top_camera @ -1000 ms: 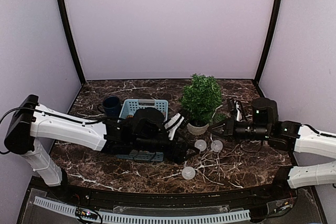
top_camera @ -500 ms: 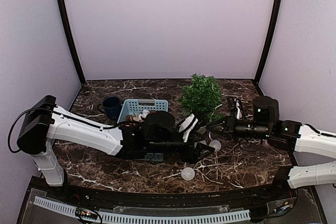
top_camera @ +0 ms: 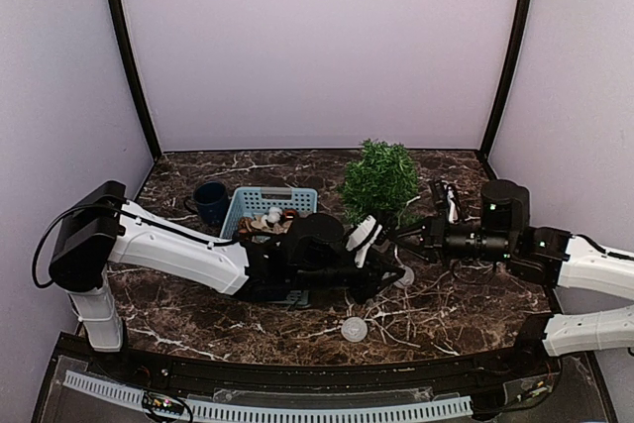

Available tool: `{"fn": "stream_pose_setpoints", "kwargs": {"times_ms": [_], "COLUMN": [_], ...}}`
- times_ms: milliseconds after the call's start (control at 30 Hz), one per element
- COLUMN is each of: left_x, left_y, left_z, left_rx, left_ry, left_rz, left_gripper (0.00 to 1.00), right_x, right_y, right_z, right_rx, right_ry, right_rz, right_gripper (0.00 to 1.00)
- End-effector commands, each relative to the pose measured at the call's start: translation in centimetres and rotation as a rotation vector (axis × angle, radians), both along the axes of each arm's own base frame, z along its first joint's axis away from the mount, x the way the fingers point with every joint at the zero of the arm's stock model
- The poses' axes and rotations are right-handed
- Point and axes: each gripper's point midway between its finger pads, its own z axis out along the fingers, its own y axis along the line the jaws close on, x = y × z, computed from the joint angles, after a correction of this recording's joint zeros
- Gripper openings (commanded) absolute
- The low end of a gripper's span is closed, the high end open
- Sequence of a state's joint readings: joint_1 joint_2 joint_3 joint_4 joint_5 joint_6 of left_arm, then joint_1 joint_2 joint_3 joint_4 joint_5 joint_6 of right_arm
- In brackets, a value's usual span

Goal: Decorate the small christmas tree

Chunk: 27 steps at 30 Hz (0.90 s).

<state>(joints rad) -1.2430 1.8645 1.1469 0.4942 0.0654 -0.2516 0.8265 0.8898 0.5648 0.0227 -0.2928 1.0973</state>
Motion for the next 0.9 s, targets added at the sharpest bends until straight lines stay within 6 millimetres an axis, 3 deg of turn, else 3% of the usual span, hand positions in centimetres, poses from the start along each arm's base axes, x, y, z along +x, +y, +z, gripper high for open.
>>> {"fn": "stream_pose_setpoints", "kwargs": {"times_ms": [0,133,233,367,467,567,700,867], "left_x": [0.5,0.6,0.8,0.7,1.1,1.3,1.4,1.2], "left_y": [-0.9,-0.5,0.9,2.8,4.4,5.2,5.8,6.3], "left_z": [1.7,2.3,3.9,5.1,4.5,4.7,4.1,4.8], "left_rx": [-0.046,-0.049,-0.066,-0.053,-0.002,-0.005,0.018,0.003], "left_ry": [-0.016,-0.022,-0.029,0.030,0.103,0.181,0.319,0.410], "left_rz": [0.021,0.043,0.082,0.127,0.197,0.215,0.201,0.190], "left_gripper": [0.20,0.01,0.00,0.00,0.00,0.00,0.00,0.00], "right_x": [-0.1,0.1,0.3,0.8,0.9,0.3,-1.2,-2.7], "right_y": [0.7,0.5,0.1,-0.9,-1.8,-1.9,-1.7,-1.0], "right_z": [3.5,3.2,2.8,1.9,0.9,-0.3,-2.6,-3.7], "right_rx": [0.082,0.066,0.035,-0.033,-0.071,-0.066,-0.082,-0.100], "right_ry": [-0.067,-0.073,-0.087,-0.121,-0.153,-0.198,-0.250,-0.303], "right_rz": [0.022,0.012,-0.006,-0.050,-0.074,-0.042,0.046,0.126], "right_gripper": [0.00,0.00,0.00,0.30,0.56,0.69,0.70,0.67]}}
